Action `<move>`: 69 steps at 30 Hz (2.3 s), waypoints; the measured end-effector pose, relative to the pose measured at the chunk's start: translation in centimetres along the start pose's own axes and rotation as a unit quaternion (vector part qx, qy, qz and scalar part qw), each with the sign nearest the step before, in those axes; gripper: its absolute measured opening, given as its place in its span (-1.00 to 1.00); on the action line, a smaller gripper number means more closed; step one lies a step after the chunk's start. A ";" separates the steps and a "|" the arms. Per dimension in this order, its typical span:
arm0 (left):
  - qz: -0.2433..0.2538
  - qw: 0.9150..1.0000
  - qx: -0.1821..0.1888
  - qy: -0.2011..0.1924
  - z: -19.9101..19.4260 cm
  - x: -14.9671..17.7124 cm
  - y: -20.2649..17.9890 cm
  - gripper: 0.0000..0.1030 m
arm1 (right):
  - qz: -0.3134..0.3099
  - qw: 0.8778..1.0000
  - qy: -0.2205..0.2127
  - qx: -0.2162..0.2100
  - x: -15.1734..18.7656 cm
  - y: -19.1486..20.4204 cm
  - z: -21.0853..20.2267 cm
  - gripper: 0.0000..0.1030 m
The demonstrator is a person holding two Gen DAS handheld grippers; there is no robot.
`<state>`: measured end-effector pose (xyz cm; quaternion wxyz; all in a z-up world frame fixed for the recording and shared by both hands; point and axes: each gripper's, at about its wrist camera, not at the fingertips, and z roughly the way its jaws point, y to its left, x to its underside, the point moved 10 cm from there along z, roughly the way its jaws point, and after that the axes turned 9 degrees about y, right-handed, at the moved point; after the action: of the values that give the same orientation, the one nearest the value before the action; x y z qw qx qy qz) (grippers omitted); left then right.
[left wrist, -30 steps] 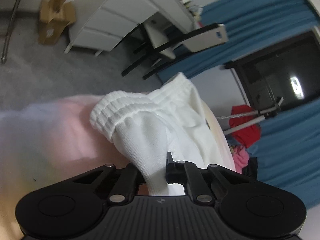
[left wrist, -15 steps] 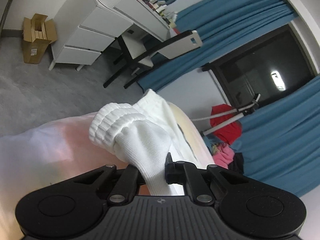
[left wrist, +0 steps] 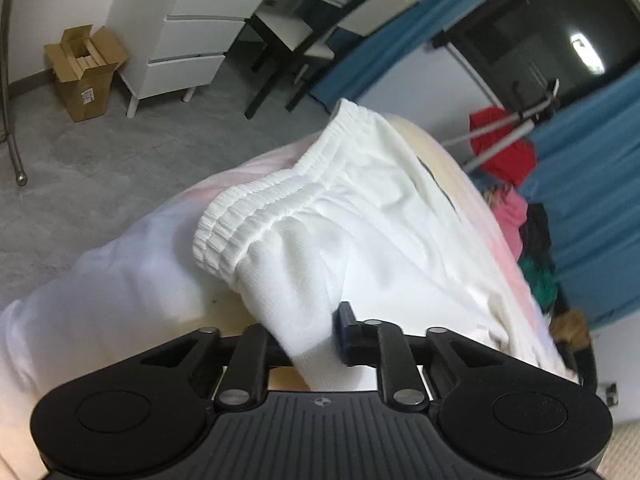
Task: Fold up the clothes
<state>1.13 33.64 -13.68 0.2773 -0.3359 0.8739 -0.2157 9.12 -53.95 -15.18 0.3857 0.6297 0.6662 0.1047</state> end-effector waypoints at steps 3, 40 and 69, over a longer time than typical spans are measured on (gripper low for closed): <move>0.073 0.995 -0.062 -0.015 -1.9 0.4 -0.7 0.05 | 0.007 1.000 -0.025 0.005 -0.7 0.0 -0.9 -0.10; 0.561 0.821 -0.020 -0.103 25.8 7.6 -33.1 -0.89 | -0.156 0.972 0.043 -0.168 7.2 18.1 15.6 -0.87; 0.444 0.895 0.015 -0.043 17.6 10.7 -29.1 0.26 | -0.282 0.957 0.059 -0.024 6.5 13.8 11.0 -0.68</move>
<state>19.14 2.91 -14.21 0.3863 0.0820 0.9161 -0.0690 27.30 -49.18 -16.49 0.3744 0.3999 0.8354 0.0447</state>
